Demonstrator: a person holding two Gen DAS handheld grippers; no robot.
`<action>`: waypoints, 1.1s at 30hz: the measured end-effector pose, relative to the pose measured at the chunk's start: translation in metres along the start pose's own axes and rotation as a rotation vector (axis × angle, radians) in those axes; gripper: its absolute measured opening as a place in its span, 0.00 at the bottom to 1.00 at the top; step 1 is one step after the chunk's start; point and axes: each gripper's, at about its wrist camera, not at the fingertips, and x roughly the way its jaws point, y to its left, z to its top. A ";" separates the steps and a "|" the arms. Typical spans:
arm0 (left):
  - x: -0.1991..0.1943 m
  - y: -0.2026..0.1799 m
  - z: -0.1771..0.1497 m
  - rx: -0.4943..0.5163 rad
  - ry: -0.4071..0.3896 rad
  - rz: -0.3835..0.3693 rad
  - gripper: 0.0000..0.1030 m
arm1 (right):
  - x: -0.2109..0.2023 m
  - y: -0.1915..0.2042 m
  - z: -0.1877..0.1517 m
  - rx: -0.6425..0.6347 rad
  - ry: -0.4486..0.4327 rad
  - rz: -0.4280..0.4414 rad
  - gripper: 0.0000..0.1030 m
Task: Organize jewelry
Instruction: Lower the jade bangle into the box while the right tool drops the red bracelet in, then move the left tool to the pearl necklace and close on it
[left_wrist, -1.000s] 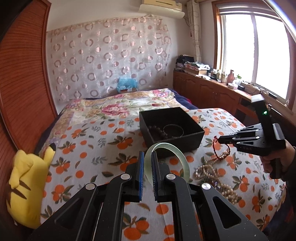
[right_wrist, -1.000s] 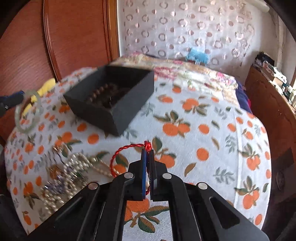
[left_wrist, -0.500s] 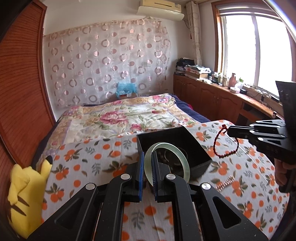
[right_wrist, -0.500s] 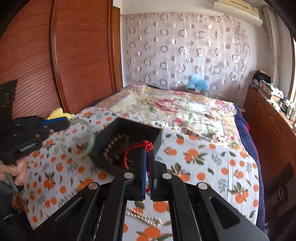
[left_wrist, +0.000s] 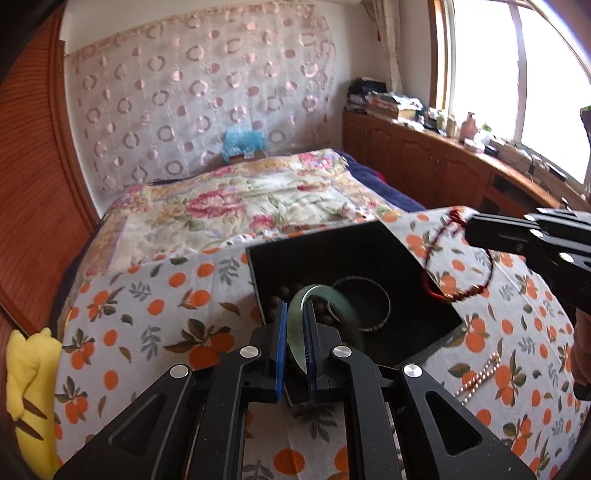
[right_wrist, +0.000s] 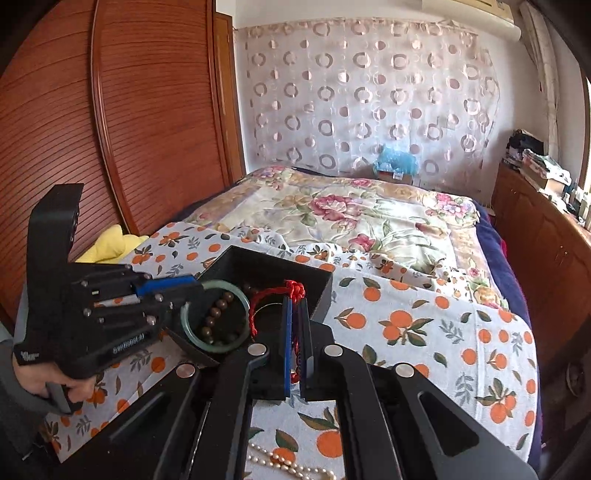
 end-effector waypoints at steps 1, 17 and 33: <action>-0.002 -0.001 0.000 0.003 -0.005 0.007 0.08 | 0.003 0.001 0.000 0.001 0.002 0.005 0.03; -0.065 0.009 -0.039 -0.027 -0.050 -0.033 0.36 | 0.045 0.018 -0.015 0.001 0.082 0.072 0.28; -0.096 -0.017 -0.100 -0.027 -0.003 -0.103 0.46 | -0.055 0.014 -0.102 0.004 0.047 0.011 0.28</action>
